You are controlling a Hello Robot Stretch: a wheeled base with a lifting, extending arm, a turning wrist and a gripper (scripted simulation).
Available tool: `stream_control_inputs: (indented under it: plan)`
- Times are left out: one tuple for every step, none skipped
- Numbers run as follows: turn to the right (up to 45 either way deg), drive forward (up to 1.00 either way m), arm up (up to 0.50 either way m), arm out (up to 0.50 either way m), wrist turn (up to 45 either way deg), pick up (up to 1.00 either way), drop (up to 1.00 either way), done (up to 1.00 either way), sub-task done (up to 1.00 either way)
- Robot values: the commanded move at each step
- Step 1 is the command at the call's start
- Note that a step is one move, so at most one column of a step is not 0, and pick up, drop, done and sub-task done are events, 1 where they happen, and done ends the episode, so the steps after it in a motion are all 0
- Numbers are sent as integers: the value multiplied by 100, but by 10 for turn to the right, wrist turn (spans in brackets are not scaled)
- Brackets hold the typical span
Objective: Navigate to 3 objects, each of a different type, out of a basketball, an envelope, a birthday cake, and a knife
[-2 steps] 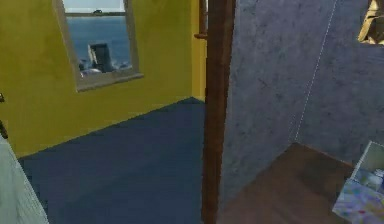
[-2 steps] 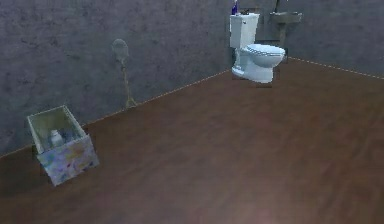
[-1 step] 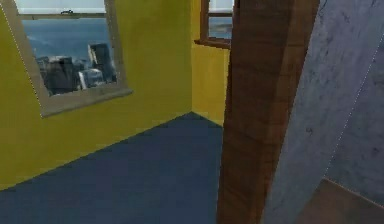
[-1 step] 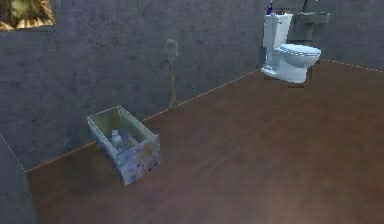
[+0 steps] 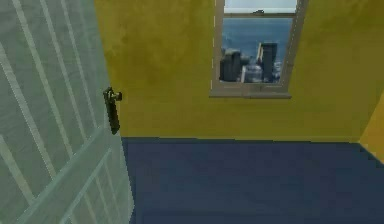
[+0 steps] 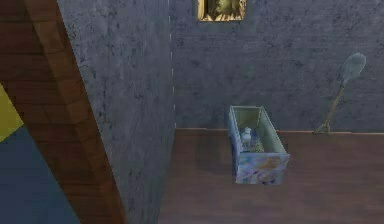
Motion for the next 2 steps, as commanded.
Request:
stream_control_inputs:
  plan:
    - [-30,0,0,0,0,0,0,0,0]
    - [0,100,0,0,0,0,0,0,0]
